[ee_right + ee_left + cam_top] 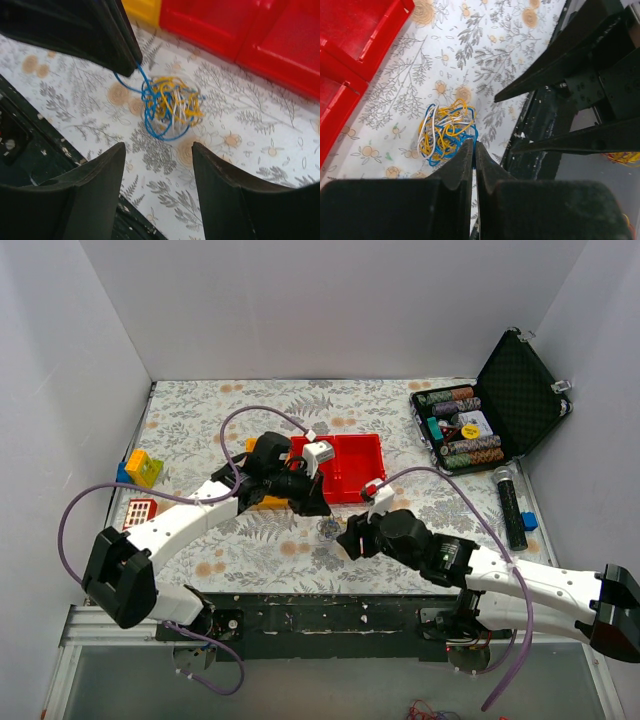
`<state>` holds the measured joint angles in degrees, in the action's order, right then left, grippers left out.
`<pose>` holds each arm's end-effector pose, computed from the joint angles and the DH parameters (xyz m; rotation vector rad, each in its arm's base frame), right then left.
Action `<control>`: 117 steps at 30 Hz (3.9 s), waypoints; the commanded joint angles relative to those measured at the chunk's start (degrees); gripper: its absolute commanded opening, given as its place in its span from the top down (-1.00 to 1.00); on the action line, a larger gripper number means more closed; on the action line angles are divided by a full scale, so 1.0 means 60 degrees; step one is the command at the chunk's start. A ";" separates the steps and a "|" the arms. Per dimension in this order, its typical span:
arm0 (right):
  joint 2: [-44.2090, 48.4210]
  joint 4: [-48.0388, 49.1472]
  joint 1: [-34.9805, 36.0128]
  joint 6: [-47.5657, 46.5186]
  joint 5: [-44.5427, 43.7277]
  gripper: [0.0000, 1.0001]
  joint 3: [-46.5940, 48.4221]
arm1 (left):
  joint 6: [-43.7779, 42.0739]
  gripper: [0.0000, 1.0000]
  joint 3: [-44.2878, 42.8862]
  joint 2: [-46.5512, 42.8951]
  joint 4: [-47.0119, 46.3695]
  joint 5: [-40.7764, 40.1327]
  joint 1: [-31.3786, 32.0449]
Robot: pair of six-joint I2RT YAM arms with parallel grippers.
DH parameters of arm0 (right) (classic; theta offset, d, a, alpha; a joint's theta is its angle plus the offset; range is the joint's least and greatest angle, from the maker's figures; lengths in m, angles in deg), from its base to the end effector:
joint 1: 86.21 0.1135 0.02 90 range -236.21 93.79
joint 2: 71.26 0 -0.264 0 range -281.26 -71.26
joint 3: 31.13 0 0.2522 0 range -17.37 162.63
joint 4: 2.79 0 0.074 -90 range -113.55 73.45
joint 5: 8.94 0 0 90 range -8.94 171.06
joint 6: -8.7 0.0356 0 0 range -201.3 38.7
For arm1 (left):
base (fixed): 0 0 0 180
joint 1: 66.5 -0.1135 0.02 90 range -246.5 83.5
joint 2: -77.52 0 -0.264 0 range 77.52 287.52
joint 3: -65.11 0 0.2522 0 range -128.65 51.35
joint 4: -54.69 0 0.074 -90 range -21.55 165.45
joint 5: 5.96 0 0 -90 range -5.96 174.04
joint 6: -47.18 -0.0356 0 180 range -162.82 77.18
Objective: Untangle the cables
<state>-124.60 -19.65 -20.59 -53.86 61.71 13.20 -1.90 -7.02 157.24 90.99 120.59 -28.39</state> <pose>0.0967 0.1848 0.2388 -0.4643 2.0120 0.6926 0.2205 -0.1999 0.2688 0.2990 2.5860 -1.3548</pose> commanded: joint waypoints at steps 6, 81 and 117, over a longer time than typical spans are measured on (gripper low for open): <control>-0.0058 0.2961 -0.0010 -0.1716 0.0281 -0.32 0.0764 | 0.0752 1.00 -0.0467 -0.1290 0.1178 0.0690 0.0050; -0.2887 0.3841 0.0591 0.1257 0.0105 0.02 -0.2721 | 0.0754 1.00 -0.8803 -0.1788 -0.0564 -0.4422 -0.0462; -0.1232 0.2537 0.0605 0.0949 -0.0539 0.13 -0.2150 | -0.0156 1.00 -0.0540 -0.2375 -0.3069 -0.5170 -0.2748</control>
<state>-132.97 -4.19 -17.33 -48.29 60.02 -1.36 -1.94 -10.32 143.64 75.08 87.92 -44.31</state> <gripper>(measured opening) 0.436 0.014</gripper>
